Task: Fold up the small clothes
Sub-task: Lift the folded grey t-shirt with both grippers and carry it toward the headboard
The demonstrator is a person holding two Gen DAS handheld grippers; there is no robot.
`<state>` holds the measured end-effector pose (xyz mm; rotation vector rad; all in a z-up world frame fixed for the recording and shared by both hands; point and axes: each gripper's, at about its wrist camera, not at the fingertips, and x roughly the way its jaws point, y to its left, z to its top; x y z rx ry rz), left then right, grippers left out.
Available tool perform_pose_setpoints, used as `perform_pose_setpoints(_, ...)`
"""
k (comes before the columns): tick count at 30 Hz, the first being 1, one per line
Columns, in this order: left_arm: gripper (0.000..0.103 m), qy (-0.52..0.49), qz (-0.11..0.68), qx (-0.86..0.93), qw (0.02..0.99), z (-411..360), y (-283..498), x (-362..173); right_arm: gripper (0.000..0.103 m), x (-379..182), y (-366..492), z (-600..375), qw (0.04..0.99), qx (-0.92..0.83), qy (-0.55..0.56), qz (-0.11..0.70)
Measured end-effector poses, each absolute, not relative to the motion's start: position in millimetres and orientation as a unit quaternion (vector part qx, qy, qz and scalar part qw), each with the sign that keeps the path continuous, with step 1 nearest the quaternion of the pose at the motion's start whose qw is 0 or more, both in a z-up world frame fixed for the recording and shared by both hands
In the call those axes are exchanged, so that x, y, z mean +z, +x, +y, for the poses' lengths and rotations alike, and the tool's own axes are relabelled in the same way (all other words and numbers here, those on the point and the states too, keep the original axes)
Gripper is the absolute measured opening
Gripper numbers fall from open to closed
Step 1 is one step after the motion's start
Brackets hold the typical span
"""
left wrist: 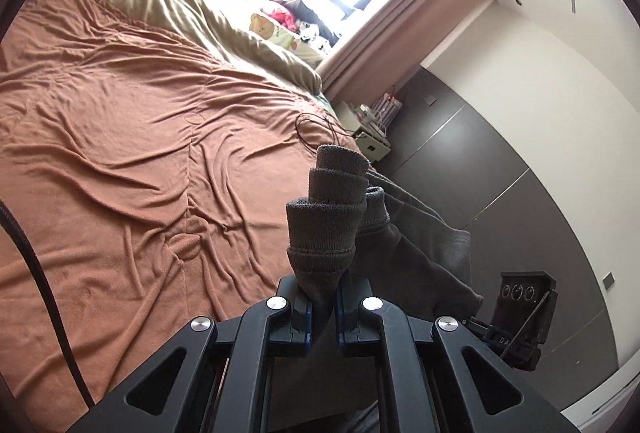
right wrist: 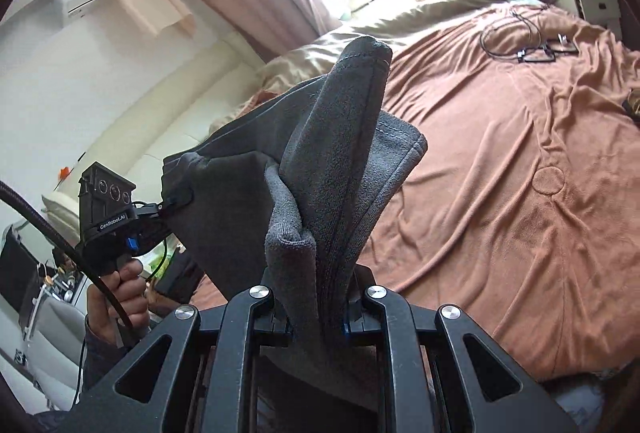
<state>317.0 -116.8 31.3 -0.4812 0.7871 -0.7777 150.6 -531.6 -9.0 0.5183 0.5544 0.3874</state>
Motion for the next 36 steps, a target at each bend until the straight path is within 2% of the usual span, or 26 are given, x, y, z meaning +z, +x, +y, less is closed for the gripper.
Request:
perform_pose_setpoints(8, 0.007, -0.223, 0.323, -0.38, 0.838, -100, 252, 73, 0.012, 15, 82, -514, 0.925, 0.204, 0.223, 0.229)
perform_pose_setpoints(18, 0.007, -0.221, 0.284, -0.376, 0.854, -65, 196, 107, 0.012, 24, 36, -497, 0.93, 0.229, 0.203, 0.202)
perform_pose_setpoints(36, 0.007, -0.257, 0.244, -0.333, 0.874, 40, 180, 113, 0.012, 30, 114, -456, 0.92, 0.288, 0.161, 0.212)
